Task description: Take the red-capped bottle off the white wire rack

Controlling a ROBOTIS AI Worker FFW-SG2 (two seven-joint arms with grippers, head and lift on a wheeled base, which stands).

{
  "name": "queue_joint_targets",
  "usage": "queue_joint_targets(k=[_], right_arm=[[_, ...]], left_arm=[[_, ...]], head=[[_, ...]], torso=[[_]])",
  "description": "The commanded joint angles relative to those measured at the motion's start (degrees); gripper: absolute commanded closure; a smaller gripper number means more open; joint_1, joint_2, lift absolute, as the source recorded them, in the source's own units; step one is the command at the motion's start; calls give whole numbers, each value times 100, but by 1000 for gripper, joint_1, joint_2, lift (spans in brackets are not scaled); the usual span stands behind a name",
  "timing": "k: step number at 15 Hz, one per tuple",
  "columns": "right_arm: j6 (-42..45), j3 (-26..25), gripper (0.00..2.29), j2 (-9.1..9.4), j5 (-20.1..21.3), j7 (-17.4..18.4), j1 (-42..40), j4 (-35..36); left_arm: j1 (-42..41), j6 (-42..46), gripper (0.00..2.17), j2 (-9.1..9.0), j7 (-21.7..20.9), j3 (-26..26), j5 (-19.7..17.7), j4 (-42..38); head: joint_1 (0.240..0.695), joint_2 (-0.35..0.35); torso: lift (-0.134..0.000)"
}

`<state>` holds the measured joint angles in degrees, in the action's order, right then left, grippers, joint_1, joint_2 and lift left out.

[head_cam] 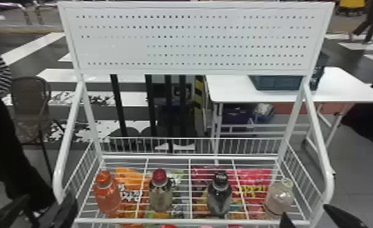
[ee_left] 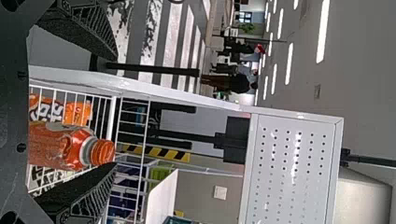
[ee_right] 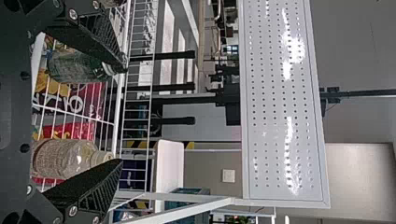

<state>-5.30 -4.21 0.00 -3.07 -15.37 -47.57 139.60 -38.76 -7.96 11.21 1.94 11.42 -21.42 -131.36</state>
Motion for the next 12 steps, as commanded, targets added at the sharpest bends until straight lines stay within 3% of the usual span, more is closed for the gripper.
queue_joint_targets(k=[1, 9, 12], right_arm=[[6, -19, 151, 5, -1, -1, -7, -3], [6, -19, 151, 5, 8, -1, -7, -3], [-11, -19, 151, 5, 25, 7, 2, -3]], left_arm=[[18, 27, 87, -13, 0, -26, 6, 40], [53, 27, 83, -5, -53, -44, 15, 75], [27, 378, 83, 4, -70, -430, 68, 392]], head=[[499, 0], [499, 0], [499, 0]], torso=[[0], [0], [0]])
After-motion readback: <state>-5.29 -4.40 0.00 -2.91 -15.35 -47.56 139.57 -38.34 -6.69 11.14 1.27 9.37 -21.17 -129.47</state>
